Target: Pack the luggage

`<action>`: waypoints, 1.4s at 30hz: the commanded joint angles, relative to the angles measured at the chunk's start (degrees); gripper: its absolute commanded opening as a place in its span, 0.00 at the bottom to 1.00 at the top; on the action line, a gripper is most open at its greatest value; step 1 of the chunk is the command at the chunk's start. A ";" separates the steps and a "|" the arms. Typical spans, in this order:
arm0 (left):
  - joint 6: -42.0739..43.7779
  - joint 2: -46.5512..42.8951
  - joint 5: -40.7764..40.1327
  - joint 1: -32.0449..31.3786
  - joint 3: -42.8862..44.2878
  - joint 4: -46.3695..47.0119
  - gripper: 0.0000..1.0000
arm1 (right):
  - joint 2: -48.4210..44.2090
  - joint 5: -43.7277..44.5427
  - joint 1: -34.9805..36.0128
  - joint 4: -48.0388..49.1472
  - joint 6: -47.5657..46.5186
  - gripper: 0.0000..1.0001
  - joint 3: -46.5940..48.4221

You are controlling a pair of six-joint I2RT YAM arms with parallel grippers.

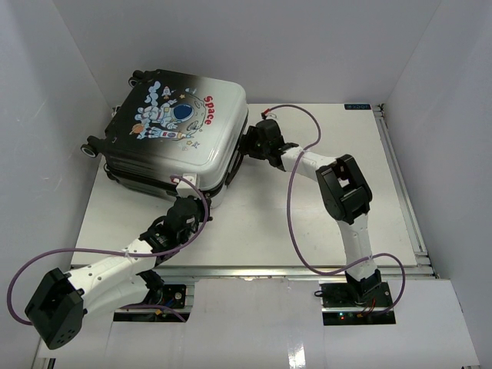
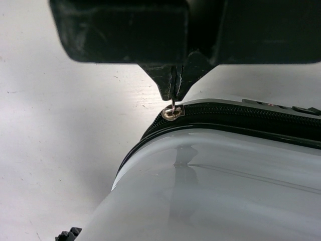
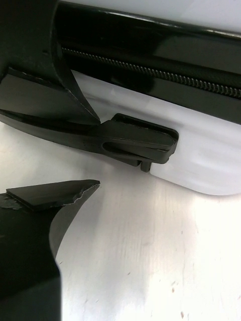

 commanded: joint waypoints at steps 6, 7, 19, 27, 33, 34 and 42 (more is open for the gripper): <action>4.16 2.72 0.66 0.95 2.24 20.20 0.00 | 10.24 0.54 1.19 -5.37 -1.17 0.08 6.88; 4.56 4.08 3.88 0.95 2.92 21.07 0.00 | 9.96 0.96 1.79 -5.05 -1.17 0.08 6.28; 6.50 15.53 19.67 -1.33 8.85 29.73 0.00 | 4.83 1.73 10.35 15.03 5.48 0.08 -15.08; 10.96 21.86 25.72 -1.86 15.17 29.56 0.00 | 1.39 3.79 12.97 18.78 5.55 0.08 -20.41; 13.86 25.74 19.58 -1.86 19.76 25.79 0.00 | -3.57 4.31 12.61 25.98 6.91 0.08 -31.29; 13.98 25.98 18.34 -1.86 19.76 25.57 0.00 | -4.71 4.69 12.39 27.67 7.28 0.08 -33.25; 13.03 33.33 10.00 -1.83 27.92 20.79 0.00 | -11.03 6.86 13.36 33.80 9.68 0.08 -41.93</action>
